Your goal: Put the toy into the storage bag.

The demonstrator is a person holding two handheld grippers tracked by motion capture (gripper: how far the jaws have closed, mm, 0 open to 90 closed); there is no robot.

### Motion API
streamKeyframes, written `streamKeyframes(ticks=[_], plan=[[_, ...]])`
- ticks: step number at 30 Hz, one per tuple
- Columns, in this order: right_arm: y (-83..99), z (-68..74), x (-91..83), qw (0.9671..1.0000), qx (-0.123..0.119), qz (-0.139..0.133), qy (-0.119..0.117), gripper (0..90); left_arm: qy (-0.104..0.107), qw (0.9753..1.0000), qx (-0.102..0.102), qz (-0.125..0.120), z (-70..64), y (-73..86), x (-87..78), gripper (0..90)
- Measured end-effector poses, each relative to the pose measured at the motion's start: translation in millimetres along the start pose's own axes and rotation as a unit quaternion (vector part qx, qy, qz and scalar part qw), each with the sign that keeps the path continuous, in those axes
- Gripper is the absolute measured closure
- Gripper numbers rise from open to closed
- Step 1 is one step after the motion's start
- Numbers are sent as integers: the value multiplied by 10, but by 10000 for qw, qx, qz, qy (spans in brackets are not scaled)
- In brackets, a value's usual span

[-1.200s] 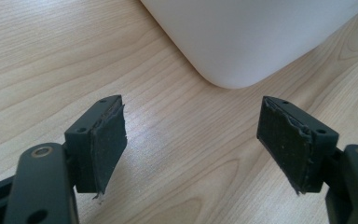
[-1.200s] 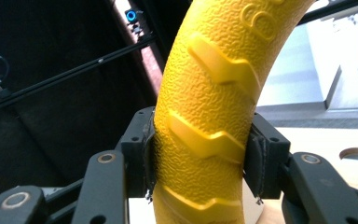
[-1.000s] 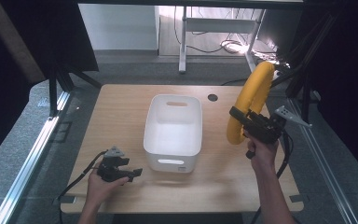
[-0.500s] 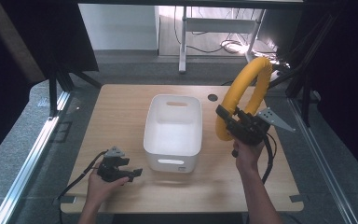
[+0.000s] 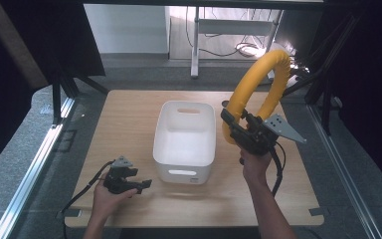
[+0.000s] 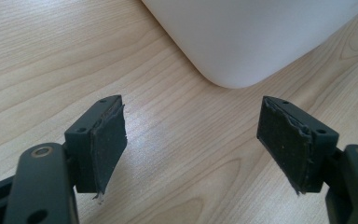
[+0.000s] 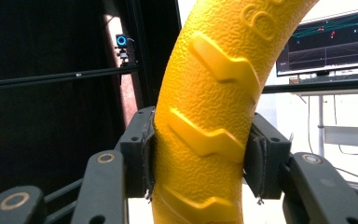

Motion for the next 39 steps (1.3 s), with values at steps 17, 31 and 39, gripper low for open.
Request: streamKeyframes(ticks=[17, 31, 39], plan=[[-146, 272, 121, 9992, -317, -220, -74, 506, 1, 10000, -89, -15, 5, -2, 2, 234], [-222, 537, 220, 9975, -567, -328, -255, 505, -7, 10000, -99, 10, 13, -2, 4, 232], [-189, 754, 347, 9968, -552, -304, -495, 504, 81, 9993, -345, -128, 61, 1, -42, 225]])
Point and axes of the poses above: each handheld gripper's, and its own axes: x roughly forward along the jaws, y roughly out of its underside, z roughly to its left, the point moved 5 cm from there along x, roughly forward along the jaws, and after that the axes turned 4 degrees about y, right-handed, at the moved point
